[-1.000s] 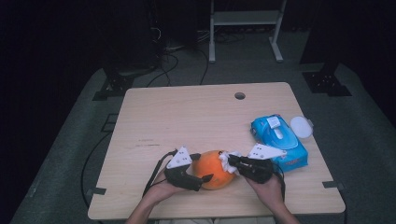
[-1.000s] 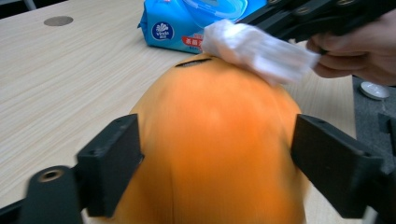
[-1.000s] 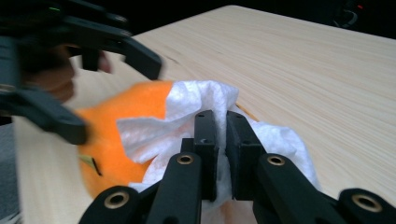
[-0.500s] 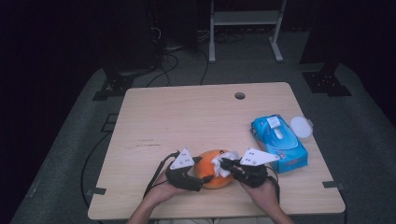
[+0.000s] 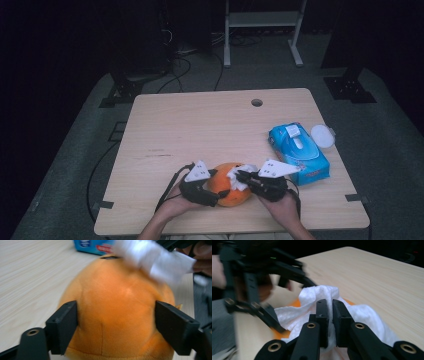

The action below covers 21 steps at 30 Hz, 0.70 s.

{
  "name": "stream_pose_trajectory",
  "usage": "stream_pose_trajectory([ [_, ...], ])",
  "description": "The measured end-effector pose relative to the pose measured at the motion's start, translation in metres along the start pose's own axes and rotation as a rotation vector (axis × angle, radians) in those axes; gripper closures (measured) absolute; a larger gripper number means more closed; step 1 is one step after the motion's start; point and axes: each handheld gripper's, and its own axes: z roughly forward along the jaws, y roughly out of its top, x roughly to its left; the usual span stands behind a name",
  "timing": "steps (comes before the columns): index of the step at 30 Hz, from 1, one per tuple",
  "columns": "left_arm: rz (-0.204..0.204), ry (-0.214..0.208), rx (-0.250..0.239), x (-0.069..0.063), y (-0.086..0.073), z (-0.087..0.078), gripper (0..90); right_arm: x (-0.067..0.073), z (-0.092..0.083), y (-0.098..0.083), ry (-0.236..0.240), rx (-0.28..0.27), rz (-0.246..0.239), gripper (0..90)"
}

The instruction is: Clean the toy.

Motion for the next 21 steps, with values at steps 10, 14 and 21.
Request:
stream_pose_trajectory([
  [10,-0.012,-0.041,-0.044,0.004,0.005,-0.010,21.1,-0.028,-0.008,-0.006,-0.063,0.016,0.078,82.9],
  [14,-0.075,0.012,-0.041,0.011,0.003,-0.009,12.3,-0.023,-0.009,-0.007,0.008,0.012,0.052,82.8],
  [21,0.065,-0.015,-0.034,-0.008,0.003,-0.002,29.4,-0.031,-0.010,-0.005,-0.015,0.016,0.080,82.7],
])
